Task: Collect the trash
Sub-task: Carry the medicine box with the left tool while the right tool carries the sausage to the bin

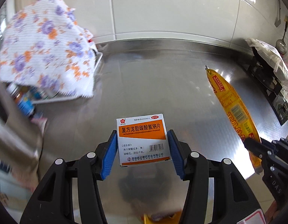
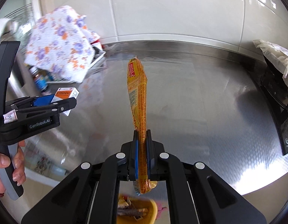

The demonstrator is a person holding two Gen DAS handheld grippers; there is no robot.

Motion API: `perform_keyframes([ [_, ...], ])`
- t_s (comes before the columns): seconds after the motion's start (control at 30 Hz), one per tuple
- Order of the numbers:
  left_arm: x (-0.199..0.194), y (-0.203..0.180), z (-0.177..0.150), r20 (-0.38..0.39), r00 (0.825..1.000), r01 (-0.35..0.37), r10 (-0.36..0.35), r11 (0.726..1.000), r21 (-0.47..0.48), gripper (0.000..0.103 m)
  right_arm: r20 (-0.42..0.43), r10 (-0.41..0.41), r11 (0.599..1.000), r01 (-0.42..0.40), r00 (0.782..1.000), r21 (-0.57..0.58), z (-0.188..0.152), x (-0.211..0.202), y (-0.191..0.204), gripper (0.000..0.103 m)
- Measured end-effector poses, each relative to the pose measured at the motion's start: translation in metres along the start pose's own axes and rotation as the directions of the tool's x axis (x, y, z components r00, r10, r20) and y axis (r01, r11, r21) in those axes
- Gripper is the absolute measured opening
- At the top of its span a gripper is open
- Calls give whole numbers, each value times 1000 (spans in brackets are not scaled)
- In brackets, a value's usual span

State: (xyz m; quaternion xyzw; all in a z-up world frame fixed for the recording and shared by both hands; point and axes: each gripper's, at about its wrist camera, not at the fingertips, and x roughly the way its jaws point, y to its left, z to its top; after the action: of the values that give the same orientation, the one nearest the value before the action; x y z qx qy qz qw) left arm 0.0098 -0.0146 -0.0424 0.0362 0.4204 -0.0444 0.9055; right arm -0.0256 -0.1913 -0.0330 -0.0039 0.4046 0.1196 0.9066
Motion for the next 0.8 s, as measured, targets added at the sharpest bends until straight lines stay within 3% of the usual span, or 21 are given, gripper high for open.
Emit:
perform_keyframes([
  [0.23, -45, -17, -50, -9, 999, -47, 46, 998, -48, 53, 11, 52, 997, -51, 999, -58, -38, -51, -1, 7],
  [0.4, -63, -23, -79, -36, 998, -50, 49, 998, -30, 53, 0, 74, 995, -74, 997, -61, -64, -78, -1, 7],
  [0.8, -67, -20, -151, -105, 994, 42, -36, 998, 52, 53, -79, 40, 999, -41, 996, -12, -146, -105, 18, 8],
])
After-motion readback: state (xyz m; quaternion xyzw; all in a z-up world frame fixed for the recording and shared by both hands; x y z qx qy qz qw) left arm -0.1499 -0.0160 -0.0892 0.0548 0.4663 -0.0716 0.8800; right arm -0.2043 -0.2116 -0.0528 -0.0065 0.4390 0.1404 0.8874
